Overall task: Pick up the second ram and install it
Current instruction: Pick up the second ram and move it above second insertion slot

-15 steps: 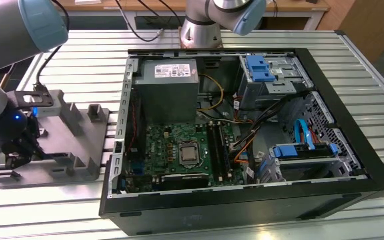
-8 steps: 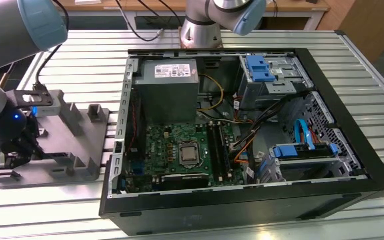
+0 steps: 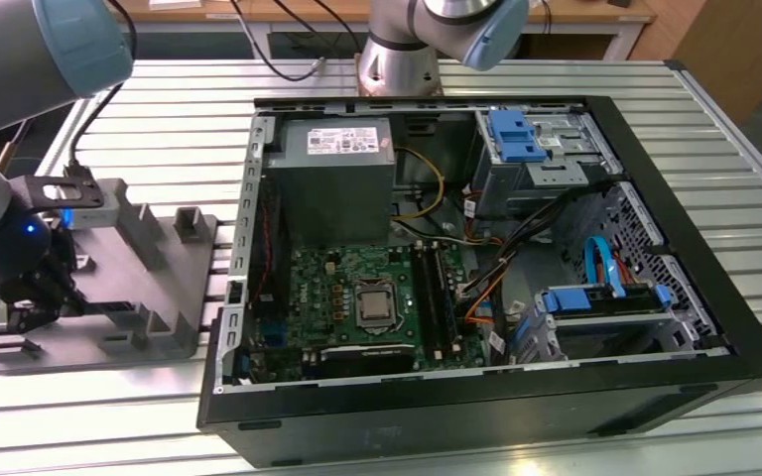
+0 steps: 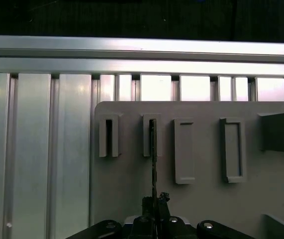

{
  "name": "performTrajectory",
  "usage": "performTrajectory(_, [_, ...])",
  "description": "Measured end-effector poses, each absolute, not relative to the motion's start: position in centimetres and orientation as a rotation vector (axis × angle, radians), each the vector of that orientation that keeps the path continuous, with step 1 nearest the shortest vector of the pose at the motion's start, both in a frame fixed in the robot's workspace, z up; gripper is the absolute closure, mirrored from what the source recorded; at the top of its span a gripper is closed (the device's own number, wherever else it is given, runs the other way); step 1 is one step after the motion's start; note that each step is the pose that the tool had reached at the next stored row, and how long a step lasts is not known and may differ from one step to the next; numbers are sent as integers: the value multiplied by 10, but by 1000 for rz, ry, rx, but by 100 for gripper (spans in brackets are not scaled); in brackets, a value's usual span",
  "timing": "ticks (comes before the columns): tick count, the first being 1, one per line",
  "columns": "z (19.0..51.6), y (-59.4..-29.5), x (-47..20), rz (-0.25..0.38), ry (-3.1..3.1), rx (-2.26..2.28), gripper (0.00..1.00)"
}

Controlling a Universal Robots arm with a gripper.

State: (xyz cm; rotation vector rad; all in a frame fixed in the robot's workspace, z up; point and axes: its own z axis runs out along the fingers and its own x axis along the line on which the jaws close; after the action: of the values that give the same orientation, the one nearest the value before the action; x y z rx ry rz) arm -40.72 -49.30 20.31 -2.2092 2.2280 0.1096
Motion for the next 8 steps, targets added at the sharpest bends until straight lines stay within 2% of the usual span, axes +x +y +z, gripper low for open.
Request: performTrajectory(8, [208,-493,-407,110,2228,-2209,86])
